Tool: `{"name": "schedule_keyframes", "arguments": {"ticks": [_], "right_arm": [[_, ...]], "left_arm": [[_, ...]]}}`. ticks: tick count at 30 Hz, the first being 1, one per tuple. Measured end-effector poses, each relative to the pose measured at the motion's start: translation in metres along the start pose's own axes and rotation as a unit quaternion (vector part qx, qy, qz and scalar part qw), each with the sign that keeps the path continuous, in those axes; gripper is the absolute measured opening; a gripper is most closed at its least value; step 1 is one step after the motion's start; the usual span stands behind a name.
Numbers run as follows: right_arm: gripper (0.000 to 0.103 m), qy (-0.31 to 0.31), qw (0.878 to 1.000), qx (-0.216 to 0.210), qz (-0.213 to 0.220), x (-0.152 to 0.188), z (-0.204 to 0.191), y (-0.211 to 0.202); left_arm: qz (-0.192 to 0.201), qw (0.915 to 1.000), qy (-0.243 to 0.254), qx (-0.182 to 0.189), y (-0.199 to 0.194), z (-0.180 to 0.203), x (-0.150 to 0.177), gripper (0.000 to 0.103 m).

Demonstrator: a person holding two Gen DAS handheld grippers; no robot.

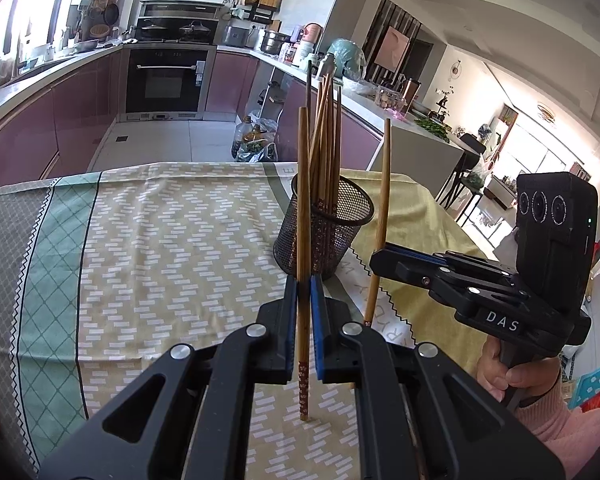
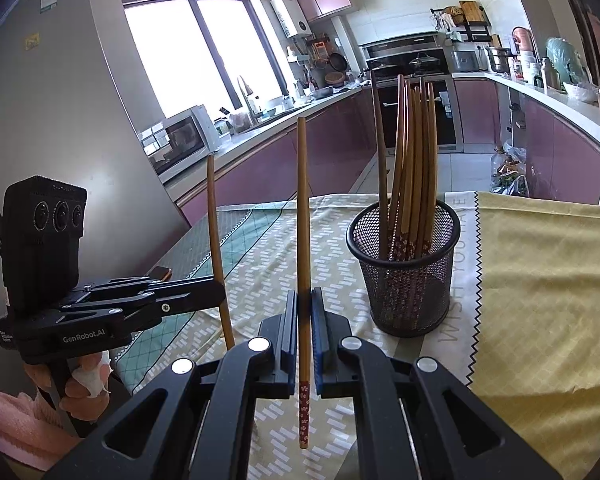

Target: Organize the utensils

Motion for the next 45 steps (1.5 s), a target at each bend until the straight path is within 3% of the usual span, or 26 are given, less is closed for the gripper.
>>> {"name": "schedule_keyframes", "arguments": {"ticks": [45], "right_arm": [[0.006,-0.003,1.0,0.014,0.023,-0.013,-0.003,-0.006]], "left_arm": [[0.016,0.9998,0.015,-0.003,-0.001,0.006,-0.013,0.007]]}}
Point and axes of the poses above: each gripper's, at about its wrist camera, not at the fingertips, and y roughly the way its jaws point, z to its right, x to its underside, the point moved 7 cm from there along y, roughly the way its jaws point, and after that the axes turned 4 degrees about z, right-handed, at the moved point
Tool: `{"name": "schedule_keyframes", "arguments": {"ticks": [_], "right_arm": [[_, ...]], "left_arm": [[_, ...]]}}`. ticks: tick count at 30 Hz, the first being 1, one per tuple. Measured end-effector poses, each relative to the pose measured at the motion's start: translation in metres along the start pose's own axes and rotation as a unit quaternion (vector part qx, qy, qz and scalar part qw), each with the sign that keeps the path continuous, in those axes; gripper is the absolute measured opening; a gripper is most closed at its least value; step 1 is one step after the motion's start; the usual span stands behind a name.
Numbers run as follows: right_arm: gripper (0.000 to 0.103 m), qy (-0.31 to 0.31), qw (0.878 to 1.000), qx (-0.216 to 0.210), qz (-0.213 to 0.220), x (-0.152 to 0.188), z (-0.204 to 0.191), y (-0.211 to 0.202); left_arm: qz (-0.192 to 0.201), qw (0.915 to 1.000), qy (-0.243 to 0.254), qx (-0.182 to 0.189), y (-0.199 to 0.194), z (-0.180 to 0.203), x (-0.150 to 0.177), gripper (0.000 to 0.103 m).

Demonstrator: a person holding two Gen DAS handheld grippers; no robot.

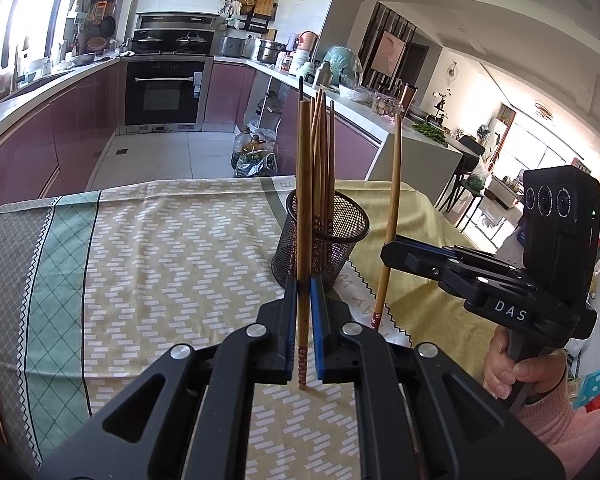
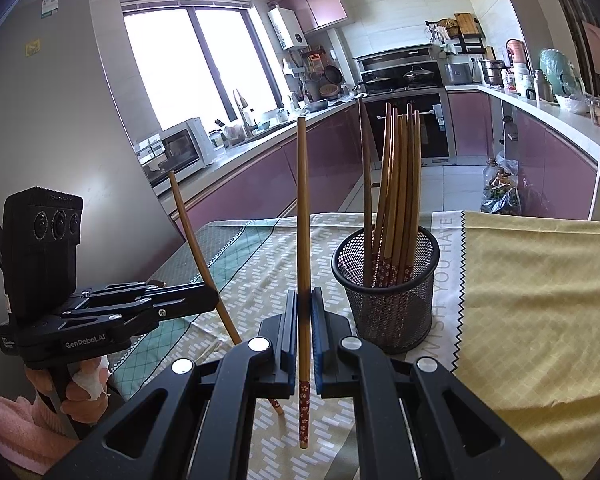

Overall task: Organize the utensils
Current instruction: 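Carry the left tool's chopstick over the cup while the right tool follows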

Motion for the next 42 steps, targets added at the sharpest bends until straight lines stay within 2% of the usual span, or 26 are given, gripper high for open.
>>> {"name": "schedule_keyframes", "arguments": {"ticks": [42], "right_arm": [[0.006,-0.006,1.0,0.007,0.015,-0.018,-0.001,-0.005]], "left_arm": [[0.016,0.9997,0.018,-0.001,-0.006,0.009,-0.016,0.007]]}}
Point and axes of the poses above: each gripper's, at about its wrist camera, not at the fingertips, and y roughly the way its jaws point, z to its right, x to its underside, the point moved 7 cm from there along y, roughly the way its jaws point, and after that the axes turned 4 degrees about z, right-handed, at the moved point
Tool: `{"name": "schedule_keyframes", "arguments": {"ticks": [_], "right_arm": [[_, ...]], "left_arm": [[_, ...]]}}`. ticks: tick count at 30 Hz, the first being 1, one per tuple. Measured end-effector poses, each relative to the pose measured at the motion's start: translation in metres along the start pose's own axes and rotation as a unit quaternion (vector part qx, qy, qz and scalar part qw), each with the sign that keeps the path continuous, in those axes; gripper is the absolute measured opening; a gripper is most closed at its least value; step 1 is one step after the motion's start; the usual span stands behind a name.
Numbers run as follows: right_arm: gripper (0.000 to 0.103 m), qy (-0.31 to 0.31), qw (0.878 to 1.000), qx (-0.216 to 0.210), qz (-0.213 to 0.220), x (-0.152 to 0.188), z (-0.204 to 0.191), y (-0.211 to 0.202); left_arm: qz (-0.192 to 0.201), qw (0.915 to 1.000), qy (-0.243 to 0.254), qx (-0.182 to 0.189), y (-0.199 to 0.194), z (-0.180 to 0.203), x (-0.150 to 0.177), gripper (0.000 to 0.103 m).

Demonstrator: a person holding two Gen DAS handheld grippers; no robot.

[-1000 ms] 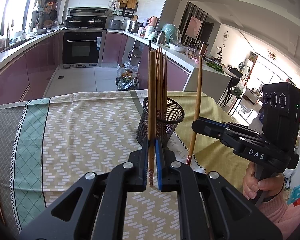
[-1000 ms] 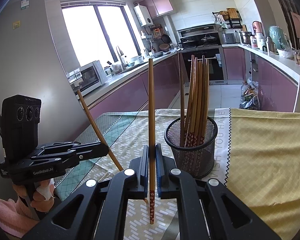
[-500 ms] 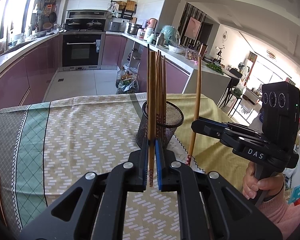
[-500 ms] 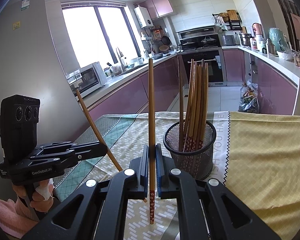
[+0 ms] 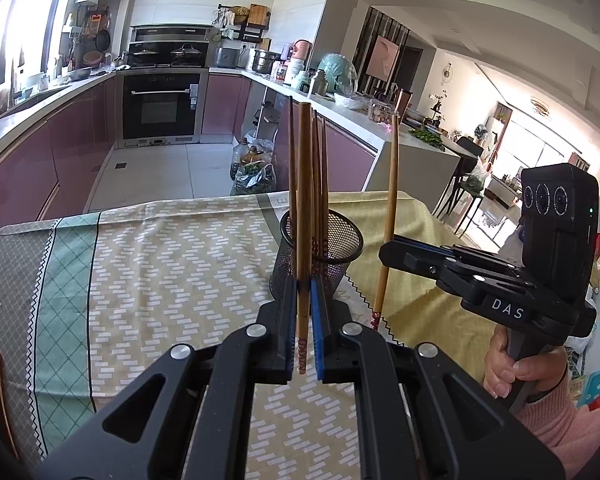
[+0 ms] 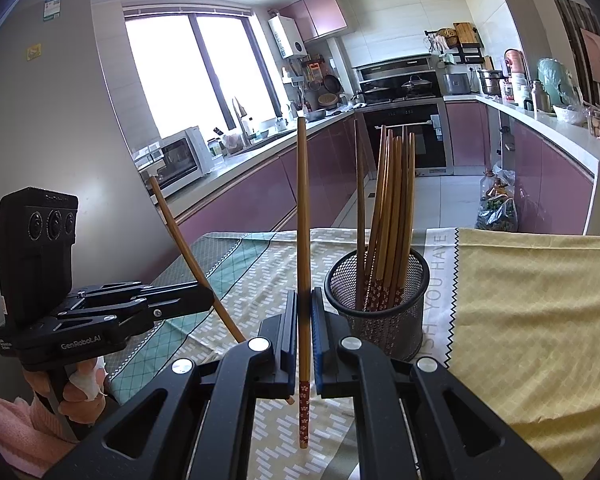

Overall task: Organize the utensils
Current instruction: 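Carry the left tool's chopstick over the cup while the right tool follows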

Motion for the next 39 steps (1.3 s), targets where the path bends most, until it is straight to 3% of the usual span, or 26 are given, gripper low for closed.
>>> {"name": "schedule_keyframes", "arguments": {"ticks": [39], "right_arm": [[0.006,-0.008,1.0,0.011,0.025,-0.02,0.002,-0.002]], "left_arm": [[0.016,0.9998,0.015,0.002,-0.002,0.009,-0.024,0.007]]}}
Point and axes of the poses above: each gripper's, at about its wrist camera, not at the fingertips, and y roughly the way its jaws point, z to its right, x to its underside, the point moved 7 cm from there along y, roughly the way its jaws point, and after that the axes turned 4 degrees about z, right-handed, at the moved point
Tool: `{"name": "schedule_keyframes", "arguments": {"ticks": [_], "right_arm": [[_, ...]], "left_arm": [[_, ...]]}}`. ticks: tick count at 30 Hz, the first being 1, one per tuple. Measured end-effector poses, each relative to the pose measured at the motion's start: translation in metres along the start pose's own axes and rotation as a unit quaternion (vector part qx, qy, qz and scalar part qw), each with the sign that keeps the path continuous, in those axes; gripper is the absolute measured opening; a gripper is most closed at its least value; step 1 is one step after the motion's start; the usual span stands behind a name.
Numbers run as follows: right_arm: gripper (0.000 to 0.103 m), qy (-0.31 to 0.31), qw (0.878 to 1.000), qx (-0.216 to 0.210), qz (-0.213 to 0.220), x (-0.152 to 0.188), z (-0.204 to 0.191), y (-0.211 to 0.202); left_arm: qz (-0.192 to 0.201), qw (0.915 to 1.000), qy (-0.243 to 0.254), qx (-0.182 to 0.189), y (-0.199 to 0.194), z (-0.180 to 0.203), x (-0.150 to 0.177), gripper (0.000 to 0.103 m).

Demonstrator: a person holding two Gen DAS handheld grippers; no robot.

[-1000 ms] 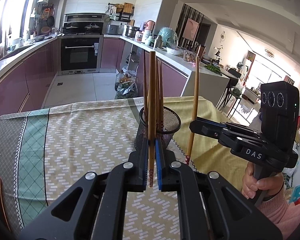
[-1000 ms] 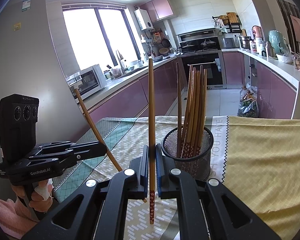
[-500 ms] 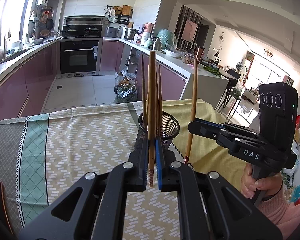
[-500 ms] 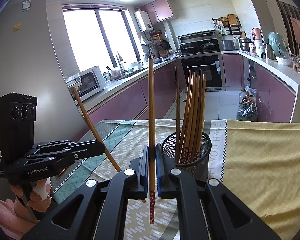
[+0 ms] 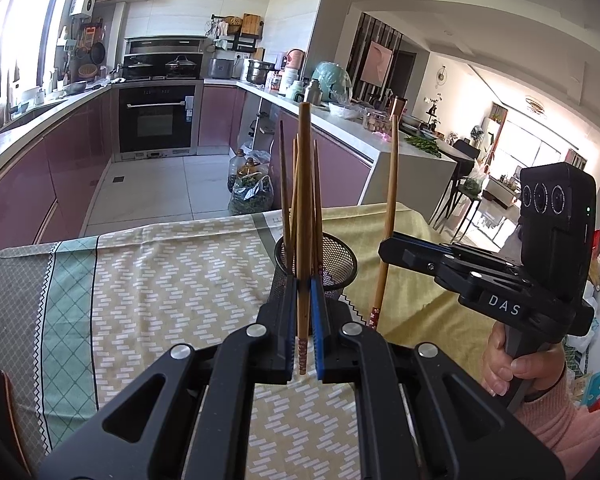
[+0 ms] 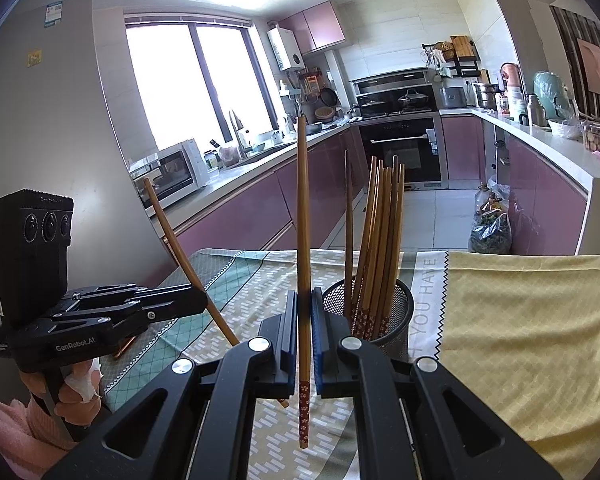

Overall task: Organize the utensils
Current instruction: 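Carry the left tool's chopstick over the cup while the right tool follows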

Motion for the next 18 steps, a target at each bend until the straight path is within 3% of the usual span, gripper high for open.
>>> {"name": "schedule_keyframes", "arguments": {"ticks": [18], "right_arm": [[0.006,-0.01,0.999,0.006,0.03,-0.026,0.005,-0.009]], "left_arm": [[0.024,0.9996,0.01,0.009,-0.007,0.005,-0.025,0.007]]}}
Point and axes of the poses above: each gripper's, at about its wrist camera, not at the fingertips, and y roughly the way its jaws point, z to its right, x to its underside, the point moved 7 cm from there along y, roughly the way its jaws point, and after that the axes turned 4 degrees about z, right-handed, at the moved point
